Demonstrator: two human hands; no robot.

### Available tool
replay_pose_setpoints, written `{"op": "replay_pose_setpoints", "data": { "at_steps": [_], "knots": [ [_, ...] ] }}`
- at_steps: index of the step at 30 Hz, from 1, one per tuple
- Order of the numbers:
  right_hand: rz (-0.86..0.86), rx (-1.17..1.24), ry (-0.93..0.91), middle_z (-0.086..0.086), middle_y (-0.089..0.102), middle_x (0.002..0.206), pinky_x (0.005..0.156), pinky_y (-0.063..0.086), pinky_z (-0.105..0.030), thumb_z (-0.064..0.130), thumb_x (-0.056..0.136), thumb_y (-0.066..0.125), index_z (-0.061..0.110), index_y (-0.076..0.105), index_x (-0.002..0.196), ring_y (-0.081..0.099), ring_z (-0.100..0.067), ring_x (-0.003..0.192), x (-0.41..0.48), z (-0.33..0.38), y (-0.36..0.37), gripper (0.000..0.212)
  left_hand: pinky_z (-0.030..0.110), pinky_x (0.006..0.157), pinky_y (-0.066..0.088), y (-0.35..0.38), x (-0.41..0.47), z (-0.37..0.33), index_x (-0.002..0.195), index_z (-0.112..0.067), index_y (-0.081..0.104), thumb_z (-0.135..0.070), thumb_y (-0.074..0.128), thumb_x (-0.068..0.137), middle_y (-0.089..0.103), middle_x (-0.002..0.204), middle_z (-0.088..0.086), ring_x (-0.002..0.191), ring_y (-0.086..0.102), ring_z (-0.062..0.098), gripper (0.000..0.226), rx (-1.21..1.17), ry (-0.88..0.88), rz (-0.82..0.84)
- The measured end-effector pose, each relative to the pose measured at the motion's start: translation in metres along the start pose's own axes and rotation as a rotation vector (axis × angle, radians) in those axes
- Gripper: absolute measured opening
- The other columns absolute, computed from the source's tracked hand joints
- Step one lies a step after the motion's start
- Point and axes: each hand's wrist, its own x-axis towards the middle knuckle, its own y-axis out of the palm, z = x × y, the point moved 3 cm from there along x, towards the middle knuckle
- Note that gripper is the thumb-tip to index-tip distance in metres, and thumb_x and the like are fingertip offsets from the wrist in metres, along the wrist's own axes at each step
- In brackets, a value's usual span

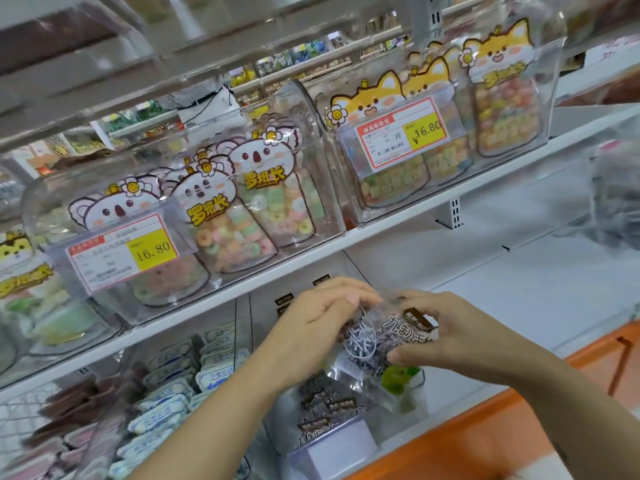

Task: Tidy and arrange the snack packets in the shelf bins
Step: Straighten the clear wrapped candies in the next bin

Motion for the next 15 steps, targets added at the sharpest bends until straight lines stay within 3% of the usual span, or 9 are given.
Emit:
{"op": "replay_pose_setpoints", "data": {
  "at_steps": [2,4,6,7,8,11,13,15],
  "knots": [
    [-0.095,0.102,0.027,-0.003,0.072,0.086,0.07,0.054,-0.026,0.009,0.075,0.077,0.01,0.073,0.085,0.069,-0.014,0.079,-0.001,-0.005,-0.006,0.011,0.017,0.095,0.042,-0.005,0.004,0.008,0.093,-0.03,0.071,-0.029,0.038,0.09,0.068,0.106,-0.019,0.105,0.059,-0.001,0.033,-0.092,-0.041,-0.08],
    [-0.311,0.265,0.093,-0.009,0.073,0.08,0.07,0.053,-0.026,0.017,0.072,0.079,0.01,0.073,0.079,0.069,-0.021,0.074,0.0,-0.02,-0.015,0.011,0.018,0.09,0.043,-0.013,0.007,0.023,0.088,-0.038,0.071,-0.036,0.041,0.091,0.069,0.1,-0.016,0.098,0.062,0.004,0.031,-0.139,-0.138,-0.213],
    [-0.55,0.383,0.178,-0.013,0.07,0.079,0.075,0.05,-0.038,0.043,0.062,0.084,0.006,0.07,0.085,0.064,-0.031,0.073,0.002,-0.041,-0.021,0.046,0.017,0.082,0.043,-0.02,0.009,0.043,0.089,-0.04,0.069,-0.035,0.045,0.096,0.068,0.096,-0.016,0.087,0.062,0.0,0.026,-0.049,-0.265,-0.281],
    [-0.64,0.414,0.215,-0.017,0.064,0.078,0.074,0.048,-0.041,0.054,0.056,0.083,0.001,0.066,0.087,0.058,-0.028,0.07,0.002,-0.05,-0.022,0.063,0.014,0.076,0.043,-0.021,0.011,0.052,0.09,-0.04,0.066,-0.032,0.046,0.097,0.067,0.097,-0.02,0.079,0.06,-0.005,0.023,0.085,-0.315,-0.228],
    [-0.706,0.445,0.247,-0.023,0.06,0.078,0.077,0.049,-0.045,0.054,0.057,0.082,-0.001,0.064,0.087,0.054,-0.025,0.072,0.003,-0.057,-0.021,0.066,0.012,0.074,0.044,-0.018,0.014,0.06,0.094,-0.041,0.062,-0.03,0.047,0.097,0.065,0.101,-0.022,0.074,0.058,-0.006,0.019,0.231,-0.352,-0.113],
    [-0.822,0.619,0.337,-0.022,0.069,0.093,0.093,0.048,-0.055,0.021,0.077,0.076,0.009,0.068,0.082,0.064,-0.031,0.086,0.008,-0.067,-0.016,0.015,0.011,0.083,0.038,-0.001,0.025,0.084,0.114,-0.033,0.062,-0.029,0.052,0.095,0.06,0.118,-0.018,0.089,0.052,-0.003,0.022,0.484,-0.39,0.234],
    [-0.844,0.679,0.377,-0.02,0.07,0.097,0.095,0.047,-0.054,0.015,0.08,0.072,0.012,0.068,0.08,0.065,-0.036,0.096,0.012,-0.069,-0.013,0.004,0.012,0.088,0.039,0.004,0.036,0.095,0.115,-0.028,0.064,-0.027,0.057,0.093,0.062,0.121,-0.012,0.098,0.056,-0.001,0.023,0.598,-0.379,0.325],
    [-0.854,0.693,0.393,-0.019,0.07,0.096,0.095,0.048,-0.053,0.014,0.081,0.071,0.013,0.068,0.079,0.064,-0.037,0.1,0.016,-0.072,-0.013,0.004,0.02,0.087,0.046,0.004,0.046,0.101,0.114,-0.032,0.062,-0.033,0.06,0.09,0.062,0.12,-0.01,0.096,0.059,0.005,0.024,0.767,-0.352,0.316]
  ]
}}
